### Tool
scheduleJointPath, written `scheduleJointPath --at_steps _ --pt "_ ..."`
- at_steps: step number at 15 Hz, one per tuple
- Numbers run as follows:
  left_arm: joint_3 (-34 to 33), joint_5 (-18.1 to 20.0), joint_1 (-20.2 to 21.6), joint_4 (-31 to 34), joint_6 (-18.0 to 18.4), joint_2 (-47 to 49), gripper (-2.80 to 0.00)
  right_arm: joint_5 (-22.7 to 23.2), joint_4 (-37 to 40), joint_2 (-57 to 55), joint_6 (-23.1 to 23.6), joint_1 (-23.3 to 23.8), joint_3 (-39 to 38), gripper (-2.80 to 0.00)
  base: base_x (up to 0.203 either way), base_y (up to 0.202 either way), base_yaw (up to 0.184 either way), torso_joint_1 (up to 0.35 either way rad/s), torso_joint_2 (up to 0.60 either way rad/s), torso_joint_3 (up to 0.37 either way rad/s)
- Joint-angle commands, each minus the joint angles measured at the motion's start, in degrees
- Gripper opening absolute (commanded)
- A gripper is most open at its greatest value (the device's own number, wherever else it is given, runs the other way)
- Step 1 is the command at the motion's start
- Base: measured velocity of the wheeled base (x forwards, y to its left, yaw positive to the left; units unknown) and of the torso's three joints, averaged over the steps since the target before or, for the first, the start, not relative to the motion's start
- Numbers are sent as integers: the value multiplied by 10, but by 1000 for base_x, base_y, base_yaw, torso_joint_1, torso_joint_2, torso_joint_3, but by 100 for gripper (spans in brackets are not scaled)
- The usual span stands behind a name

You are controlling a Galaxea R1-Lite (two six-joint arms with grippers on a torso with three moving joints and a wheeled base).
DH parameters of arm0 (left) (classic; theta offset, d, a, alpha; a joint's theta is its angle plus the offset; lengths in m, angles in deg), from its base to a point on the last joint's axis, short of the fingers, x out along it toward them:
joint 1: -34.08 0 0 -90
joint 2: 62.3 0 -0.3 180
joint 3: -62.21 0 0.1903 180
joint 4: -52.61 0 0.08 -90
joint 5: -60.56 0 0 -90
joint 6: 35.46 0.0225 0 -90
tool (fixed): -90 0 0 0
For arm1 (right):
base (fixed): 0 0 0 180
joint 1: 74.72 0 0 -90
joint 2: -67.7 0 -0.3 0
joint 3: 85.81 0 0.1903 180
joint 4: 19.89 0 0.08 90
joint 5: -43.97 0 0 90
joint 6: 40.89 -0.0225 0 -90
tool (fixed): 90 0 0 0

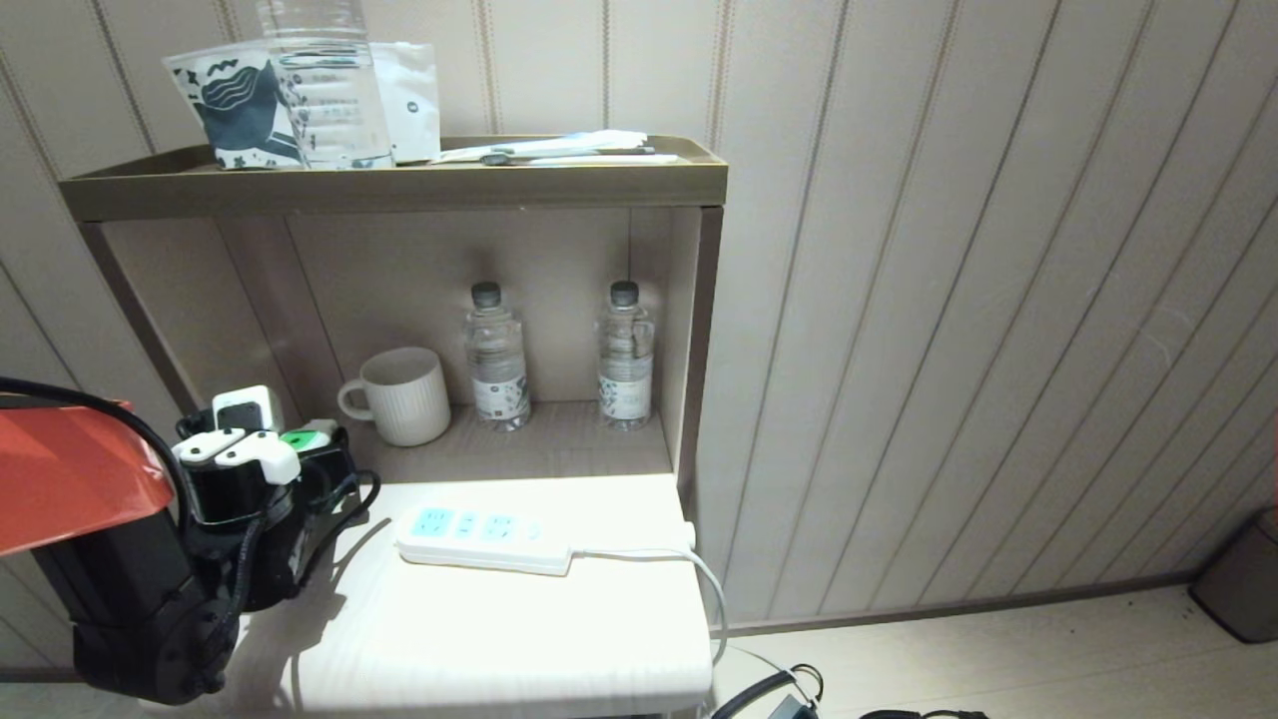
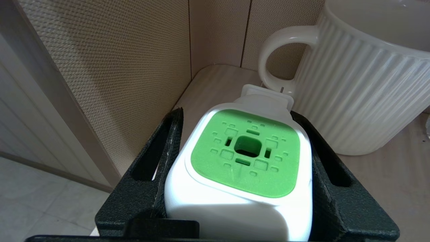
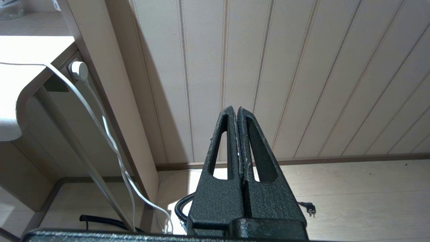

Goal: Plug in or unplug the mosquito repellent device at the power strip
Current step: Insert the plug into the socket

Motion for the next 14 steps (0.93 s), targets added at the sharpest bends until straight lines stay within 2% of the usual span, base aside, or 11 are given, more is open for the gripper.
scheduleJointPath --at_steps 1,4,6,10,12,14 --pt "-1 -1 0 -26 -1 -1 -280 0 0 0 0 0 0 -280 0 0 0 0 0 0" --pt "-1 0 0 -21 11 -9 -280 0 0 0 0 0 0 -280 0 0 0 0 0 0" --pt "6 6 2 23 14 -41 -280 0 0 0 0 0 0 -280 0 0 0 0 0 0" --pt "45 76 39 239 29 -161 -280 0 0 0 0 0 0 -280 0 0 0 0 0 0" --pt "68 116 53 347 63 -212 -280 0 0 0 0 0 0 -280 0 0 0 0 0 0" --pt "119 130 56 456 83 -240 -280 0 0 0 0 0 0 -280 0 0 0 0 0 0"
